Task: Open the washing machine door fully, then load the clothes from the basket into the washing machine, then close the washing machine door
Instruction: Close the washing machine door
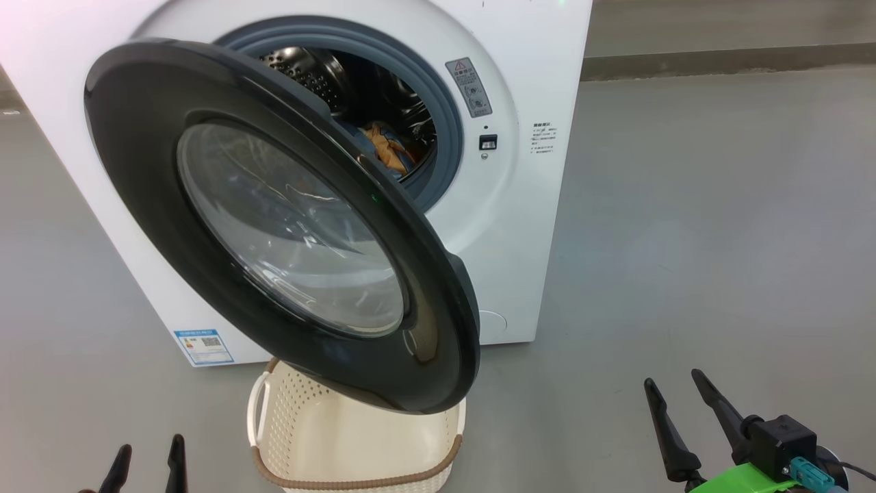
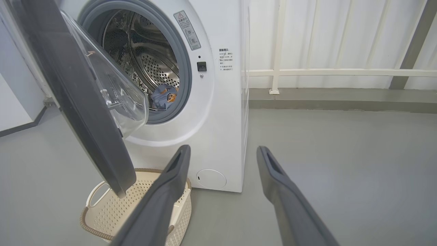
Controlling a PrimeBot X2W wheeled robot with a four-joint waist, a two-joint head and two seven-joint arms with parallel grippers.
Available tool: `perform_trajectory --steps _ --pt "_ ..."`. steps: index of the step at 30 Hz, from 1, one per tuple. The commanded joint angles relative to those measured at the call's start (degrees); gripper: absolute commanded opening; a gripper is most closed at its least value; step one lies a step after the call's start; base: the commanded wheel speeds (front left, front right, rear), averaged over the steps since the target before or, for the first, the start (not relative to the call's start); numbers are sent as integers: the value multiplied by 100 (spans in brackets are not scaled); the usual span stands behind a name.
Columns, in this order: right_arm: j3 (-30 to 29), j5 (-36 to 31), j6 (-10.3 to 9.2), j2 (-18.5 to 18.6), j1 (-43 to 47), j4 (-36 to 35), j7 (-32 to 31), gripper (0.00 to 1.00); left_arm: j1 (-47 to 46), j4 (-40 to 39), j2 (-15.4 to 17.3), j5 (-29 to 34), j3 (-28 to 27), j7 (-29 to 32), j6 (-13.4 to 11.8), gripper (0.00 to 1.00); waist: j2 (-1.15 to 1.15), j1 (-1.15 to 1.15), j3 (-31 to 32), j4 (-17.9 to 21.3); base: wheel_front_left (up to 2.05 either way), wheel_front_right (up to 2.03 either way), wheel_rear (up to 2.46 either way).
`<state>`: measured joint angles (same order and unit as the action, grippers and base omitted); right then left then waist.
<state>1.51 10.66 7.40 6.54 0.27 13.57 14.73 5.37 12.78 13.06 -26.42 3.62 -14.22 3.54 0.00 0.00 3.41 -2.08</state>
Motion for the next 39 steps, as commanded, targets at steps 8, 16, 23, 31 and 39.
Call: perform_trajectory --steps 8,16,23,31,39 --pt "160 -8 9 35 -166 -123 27 0 -102 -174 91 54 -199 -78 -56 100 0 0 13 -16 0 0 0" --pt "184 -1 9 26 -173 -122 27 0 -77 -196 105 29 -190 -78 -93 100 0 0 18 -27 0 0 0" --pt "160 19 9 8 -224 -216 27 0 -44 -221 104 -11 -193 -78 -116 100 0 0 -5 -22 0 0 0" --pt "257 113 9 -86 -456 -906 27 0 17 -262 62 -42 -232 -78 -149 100 0 0 -7 -28 0 0 0" --pt "632 212 9 -141 -994 -1778 27 0 -20 -298 36 11 -145 -78 -137 100 0 0 -20 -156 0 0 0"
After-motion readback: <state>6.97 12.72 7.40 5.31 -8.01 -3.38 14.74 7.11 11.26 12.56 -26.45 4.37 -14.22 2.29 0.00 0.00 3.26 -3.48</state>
